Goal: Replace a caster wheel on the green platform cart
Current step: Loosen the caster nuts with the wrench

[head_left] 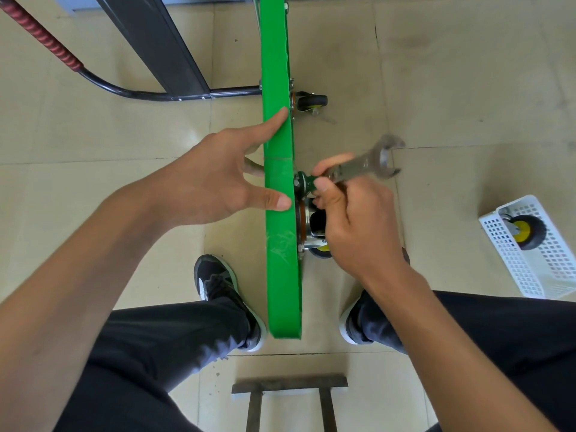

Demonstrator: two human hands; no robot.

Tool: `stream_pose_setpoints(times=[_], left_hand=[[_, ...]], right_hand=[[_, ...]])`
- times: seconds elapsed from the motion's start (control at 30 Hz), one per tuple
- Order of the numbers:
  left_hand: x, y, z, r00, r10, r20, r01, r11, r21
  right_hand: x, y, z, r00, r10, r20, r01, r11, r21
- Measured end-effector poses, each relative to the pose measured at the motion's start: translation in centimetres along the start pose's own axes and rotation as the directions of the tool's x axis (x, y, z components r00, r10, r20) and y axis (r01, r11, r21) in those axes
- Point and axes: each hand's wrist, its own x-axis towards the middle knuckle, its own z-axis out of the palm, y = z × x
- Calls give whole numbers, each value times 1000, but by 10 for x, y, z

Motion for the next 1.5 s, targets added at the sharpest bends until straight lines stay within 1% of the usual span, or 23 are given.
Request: stream_pose_setpoints(times=[0.07, 0.2, 0.33, 0.4, 0.47, 0.5, 0.57, 0.63, 0.7, 0.77, 0.87, 1.0, 1.07, 1.17, 1.23, 1.3, 1.37, 1.43, 1.5], left_hand=[[0, 1, 0, 1000, 4, 0, -4, 1000, -2], [0, 0, 0, 1000, -4, 0, 4, 1000, -3], [0, -1, 0, 1000, -2, 7, 2, 1000, -11], [0, -1, 1, 1000, 1, 10, -1, 1000, -20], [0, -2, 1, 1000, 6, 11, -6, 1000, -25], [1, -2, 1, 1000, 9, 11, -9, 1000, -25], [1, -2, 2, 1000, 8, 9, -8, 1000, -25], [0, -2, 1, 1000, 2, 6, -2, 1000, -24], [0, -1, 1, 1000, 4, 5, -4, 1000, -18], [0, 1, 1, 1000, 3, 6, -3, 1000, -18], [0, 0, 1, 1000, 3, 1, -3, 1000, -19], [1, 0, 1, 1000, 13, 4, -13, 1000, -29], [1, 0, 2, 1000, 14, 1, -14, 999, -38], [1, 0, 2, 1000, 17, -6, -18, 999, -40], [1, -1, 1, 1000, 19, -8, -19, 999, -45], [1, 0, 1, 1000, 21, -16, -21, 999, -43], [1, 1, 1, 1000, 22, -18, -22, 999, -38], [1, 1, 2, 1000, 20, -14, -20, 999, -37], [1, 2, 2, 1000, 22, -9, -22, 999, -36]], right_hand=[[-10, 2, 3, 999, -31, -11, 30, 999, -28], [-16, 3, 5, 999, -31, -34, 31, 1000, -1], [-10, 5, 1, 997, -46, -64, 44, 999, -29], [-2, 2, -6, 995, 4, -103, -1, 999, 36], [13, -1, -13, 988, 111, -106, -96, 985, 142], [21, -1, -16, 980, 180, -83, -160, 965, 209], [40, 1, -24, 955, 297, 15, -286, 906, 312], [57, 2, -30, 923, 353, 154, -385, 860, 335], [71, 3, -31, 882, 377, 283, -459, 825, 329], [81, 4, -30, 844, 389, 368, -505, 809, 302], [92, 4, -25, 794, 406, 453, -544, 807, 230], [98, 3, -19, 747, 419, 516, -573, 800, 180], [99, 4, -14, 738, 421, 527, -574, 802, 164], [101, 5, -7, 746, 429, 510, -555, 823, 120], [99, 5, -4, 772, 412, 484, -493, 869, 48], [94, 3, -1, 818, 381, 432, -408, 912, -32], [87, 0, 1, 874, 338, 350, -333, 940, -75], [77, -2, 2, 923, 282, 261, -267, 959, -91], [65, -4, 2, 952, 236, 196, -223, 971, -86]])
